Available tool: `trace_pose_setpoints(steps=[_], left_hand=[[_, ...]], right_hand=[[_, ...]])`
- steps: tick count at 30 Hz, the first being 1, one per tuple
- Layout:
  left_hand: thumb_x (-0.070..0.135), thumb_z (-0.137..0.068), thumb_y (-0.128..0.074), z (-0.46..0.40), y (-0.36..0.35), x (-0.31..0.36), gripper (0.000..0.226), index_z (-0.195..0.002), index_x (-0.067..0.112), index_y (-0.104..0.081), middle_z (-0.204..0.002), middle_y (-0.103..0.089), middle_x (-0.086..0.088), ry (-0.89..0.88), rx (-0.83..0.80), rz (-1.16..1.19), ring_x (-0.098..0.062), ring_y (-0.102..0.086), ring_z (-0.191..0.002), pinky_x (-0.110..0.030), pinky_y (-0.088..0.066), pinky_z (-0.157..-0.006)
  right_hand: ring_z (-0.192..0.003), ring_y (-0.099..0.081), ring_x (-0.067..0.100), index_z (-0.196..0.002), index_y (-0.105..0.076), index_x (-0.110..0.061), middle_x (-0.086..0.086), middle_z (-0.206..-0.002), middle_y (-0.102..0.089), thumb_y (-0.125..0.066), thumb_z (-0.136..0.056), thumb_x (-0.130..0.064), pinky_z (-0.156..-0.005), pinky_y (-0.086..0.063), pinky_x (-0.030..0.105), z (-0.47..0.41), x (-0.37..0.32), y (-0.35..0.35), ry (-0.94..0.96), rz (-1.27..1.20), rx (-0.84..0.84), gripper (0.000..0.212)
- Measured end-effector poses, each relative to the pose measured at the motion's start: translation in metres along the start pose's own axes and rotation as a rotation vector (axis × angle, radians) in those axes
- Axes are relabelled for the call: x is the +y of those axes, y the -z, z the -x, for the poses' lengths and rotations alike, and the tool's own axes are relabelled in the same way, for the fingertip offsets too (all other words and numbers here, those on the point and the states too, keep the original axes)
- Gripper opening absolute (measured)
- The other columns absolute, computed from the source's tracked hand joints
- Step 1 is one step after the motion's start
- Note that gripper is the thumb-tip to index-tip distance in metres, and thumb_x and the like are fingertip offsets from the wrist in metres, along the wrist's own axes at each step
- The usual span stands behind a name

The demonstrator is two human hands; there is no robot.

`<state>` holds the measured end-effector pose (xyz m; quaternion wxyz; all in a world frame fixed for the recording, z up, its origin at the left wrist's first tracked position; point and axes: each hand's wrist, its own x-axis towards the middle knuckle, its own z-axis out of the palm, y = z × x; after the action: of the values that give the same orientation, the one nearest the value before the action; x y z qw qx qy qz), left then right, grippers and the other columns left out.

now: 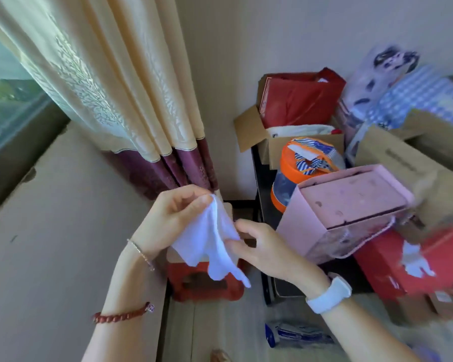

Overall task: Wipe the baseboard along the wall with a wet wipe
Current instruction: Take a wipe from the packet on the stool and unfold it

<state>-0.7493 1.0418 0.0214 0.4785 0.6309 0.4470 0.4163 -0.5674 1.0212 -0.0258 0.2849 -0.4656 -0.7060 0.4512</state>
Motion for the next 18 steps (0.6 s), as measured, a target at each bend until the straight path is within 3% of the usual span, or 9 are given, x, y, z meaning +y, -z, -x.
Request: trace_pose_setpoints(steps=[2,4,6,9,10,12,14,16,18], left_hand=[[0.016,-0.088,-0.058,0.007,-0.028,0.012,0.015,-0.074,0.018,-0.061,-0.064,-0.063,0.015,-0.045,0.079,-0.041,0.005,-0.052,-0.062,-0.008,-0.043,-0.06],[0.01,-0.093,-0.054,0.014,-0.065,0.022,0.023,-0.071,0.018,-0.058,-0.063,-0.057,0.01,-0.054,0.138,-0.102,0.0,-0.046,-0.06,-0.012,-0.039,-0.058],[0.014,-0.092,-0.053,0.025,-0.112,0.031,0.023,-0.069,0.019,-0.057,-0.066,-0.053,-0.002,-0.053,0.142,-0.107,-0.007,-0.043,-0.062,-0.022,-0.039,-0.06],[0.024,-0.089,-0.054,0.056,-0.205,0.054,0.023,-0.066,0.022,-0.057,-0.059,-0.053,0.004,-0.086,0.006,-0.063,-0.006,-0.046,-0.06,-0.024,-0.041,-0.061],[0.018,-0.091,-0.053,0.067,-0.235,0.063,0.027,-0.064,0.022,-0.056,-0.054,-0.052,0.013,-0.102,-0.072,-0.055,-0.001,-0.046,-0.057,-0.018,-0.04,-0.058],[0.01,-0.094,-0.05,0.089,-0.289,0.082,0.03,-0.067,0.023,-0.056,-0.051,-0.052,0.016,-0.137,-0.225,-0.014,0.003,-0.045,-0.053,-0.01,-0.037,-0.055],[0.013,-0.093,-0.052,0.105,-0.336,0.096,0.026,-0.07,0.024,-0.058,-0.057,-0.05,0.004,-0.163,-0.319,0.006,-0.006,-0.042,-0.055,-0.015,-0.035,-0.052],[0.014,-0.093,-0.054,0.114,-0.377,0.107,0.026,-0.07,0.025,-0.059,-0.058,-0.046,-0.004,-0.202,-0.367,-0.028,-0.01,-0.038,-0.055,-0.019,-0.031,-0.048],[0.016,-0.092,-0.055,0.12,-0.416,0.116,0.02,-0.074,0.022,-0.061,-0.061,-0.055,-0.003,-0.28,-0.399,-0.163,-0.012,-0.044,-0.056,-0.02,-0.036,-0.052]], right_hand=[[-0.071,-0.044,0.014,-0.082,-0.052,-0.003,0.014,-0.075,-0.05,-0.053,-0.082,-0.033,-0.067,-0.036,0.029,0.035,-0.003,0.019,0.005,0.045,0.088,0.03],[-0.084,-0.055,0.007,-0.093,-0.057,-0.016,0.003,-0.088,-0.06,-0.058,-0.087,-0.027,-0.077,-0.041,0.019,0.075,-0.003,0.041,-0.015,0.064,0.235,0.012],[-0.096,-0.057,0.002,-0.105,-0.056,-0.022,-0.006,-0.101,-0.061,-0.06,-0.087,-0.024,-0.083,-0.039,0.007,0.123,0.0,0.061,-0.019,0.127,0.403,0.019],[-0.102,-0.054,-0.008,-0.104,-0.051,-0.036,-0.023,-0.104,-0.059,-0.063,-0.084,-0.03,-0.088,-0.041,0.004,0.213,0.005,0.081,-0.073,0.082,0.354,0.024],[-0.1,-0.057,-0.007,-0.101,-0.051,-0.036,-0.023,-0.101,-0.062,-0.062,-0.085,-0.03,-0.086,-0.044,0.008,0.241,0.009,0.084,-0.097,0.048,0.352,0.021],[-0.072,-0.057,-0.003,-0.081,-0.053,-0.028,-0.016,-0.074,-0.062,-0.057,-0.088,-0.019,-0.066,-0.043,0.01,0.291,0.02,0.093,-0.132,-0.012,0.506,0.012],[-0.051,-0.035,0.007,-0.06,-0.041,-0.018,-0.008,-0.052,-0.039,-0.052,-0.091,-0.008,-0.05,-0.029,0.012,0.341,0.033,0.109,-0.194,0.006,0.713,0.034],[-0.049,-0.028,0.008,-0.054,-0.032,-0.02,-0.007,-0.05,-0.028,-0.049,-0.092,-0.007,-0.047,-0.024,0.015,0.389,0.038,0.128,-0.265,0.09,0.837,0.044],[-0.048,-0.034,0.006,-0.052,-0.029,-0.025,-0.007,-0.05,-0.027,-0.049,-0.091,-0.011,-0.05,-0.023,0.018,0.437,0.045,0.152,-0.371,0.226,0.904,0.046]])
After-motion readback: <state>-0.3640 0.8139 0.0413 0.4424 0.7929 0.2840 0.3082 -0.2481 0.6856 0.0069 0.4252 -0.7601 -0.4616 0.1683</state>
